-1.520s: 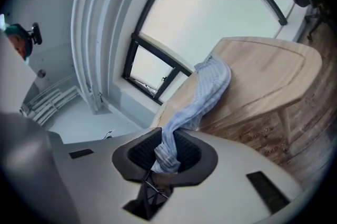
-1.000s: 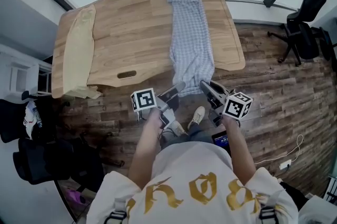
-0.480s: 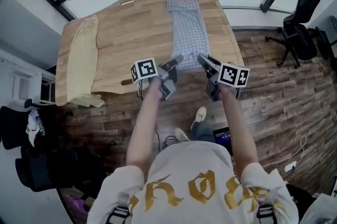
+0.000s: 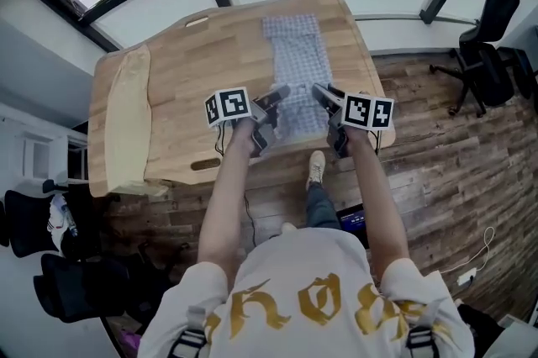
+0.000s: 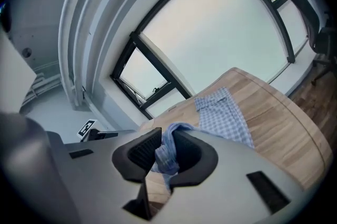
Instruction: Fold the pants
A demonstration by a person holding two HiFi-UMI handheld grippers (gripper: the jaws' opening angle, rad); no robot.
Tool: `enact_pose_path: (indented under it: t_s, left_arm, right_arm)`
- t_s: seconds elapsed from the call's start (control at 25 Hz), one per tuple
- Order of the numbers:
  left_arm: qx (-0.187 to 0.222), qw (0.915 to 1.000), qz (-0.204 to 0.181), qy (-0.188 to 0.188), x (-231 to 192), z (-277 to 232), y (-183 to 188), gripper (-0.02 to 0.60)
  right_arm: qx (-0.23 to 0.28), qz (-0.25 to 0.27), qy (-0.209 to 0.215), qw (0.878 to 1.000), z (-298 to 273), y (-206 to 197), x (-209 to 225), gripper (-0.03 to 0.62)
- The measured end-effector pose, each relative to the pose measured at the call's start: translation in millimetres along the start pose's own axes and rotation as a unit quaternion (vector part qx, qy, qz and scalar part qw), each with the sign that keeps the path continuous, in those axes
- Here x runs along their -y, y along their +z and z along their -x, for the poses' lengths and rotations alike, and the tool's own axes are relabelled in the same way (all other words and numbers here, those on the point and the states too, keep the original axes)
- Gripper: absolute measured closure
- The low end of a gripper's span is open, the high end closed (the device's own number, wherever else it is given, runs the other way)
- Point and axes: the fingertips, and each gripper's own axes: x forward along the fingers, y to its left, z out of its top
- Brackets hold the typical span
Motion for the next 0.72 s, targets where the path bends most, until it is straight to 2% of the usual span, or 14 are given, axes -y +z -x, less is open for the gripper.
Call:
enact_pose_path:
  t_s: [0.4,0.72]
  left_arm:
    - [0.015,0.9998,0.004,0.012,-22,-97,147,0.457]
    - [0.040,0.9987,0.002,0.032,-62,-169,244,0.457]
  right_arm:
    - [-0.027,-0.011,0.030,0.999,-100,128,68,0.516]
    - [-0.036,-0.012,0.042,0.998,-183,200,131,0.513]
